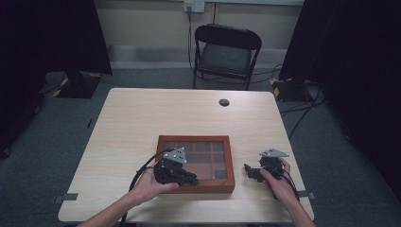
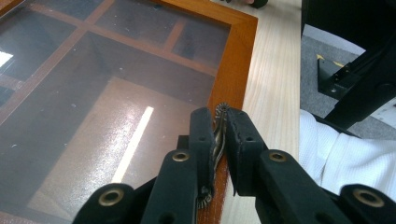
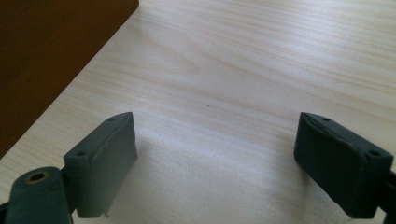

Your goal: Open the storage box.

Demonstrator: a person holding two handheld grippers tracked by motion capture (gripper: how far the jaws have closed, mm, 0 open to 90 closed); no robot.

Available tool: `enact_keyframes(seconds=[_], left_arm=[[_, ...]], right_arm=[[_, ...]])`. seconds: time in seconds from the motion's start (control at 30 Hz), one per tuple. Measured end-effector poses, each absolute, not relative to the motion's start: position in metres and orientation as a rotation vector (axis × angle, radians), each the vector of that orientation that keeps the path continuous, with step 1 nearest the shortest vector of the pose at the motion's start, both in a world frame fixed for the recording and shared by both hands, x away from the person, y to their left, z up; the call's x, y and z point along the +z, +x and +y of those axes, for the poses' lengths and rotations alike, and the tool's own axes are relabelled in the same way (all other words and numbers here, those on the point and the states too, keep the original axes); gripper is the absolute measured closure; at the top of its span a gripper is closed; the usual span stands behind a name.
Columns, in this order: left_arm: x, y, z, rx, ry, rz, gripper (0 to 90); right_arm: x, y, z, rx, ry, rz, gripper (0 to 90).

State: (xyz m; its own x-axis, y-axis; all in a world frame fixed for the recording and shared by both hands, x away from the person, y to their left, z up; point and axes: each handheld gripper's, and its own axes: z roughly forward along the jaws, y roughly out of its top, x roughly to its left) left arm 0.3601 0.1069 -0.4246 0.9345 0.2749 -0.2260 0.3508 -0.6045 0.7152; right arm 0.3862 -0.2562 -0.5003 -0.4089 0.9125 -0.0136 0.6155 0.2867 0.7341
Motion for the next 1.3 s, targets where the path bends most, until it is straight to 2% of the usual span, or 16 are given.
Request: enact_keyframes(seconds=[1.3], left_arm=[[-0.39,0.372,0.112,-0.171,2.181,0.502,81.1]], right_arm=[[-0.5,0.387,-0.257,0.922,1.362,2.134,12.3]])
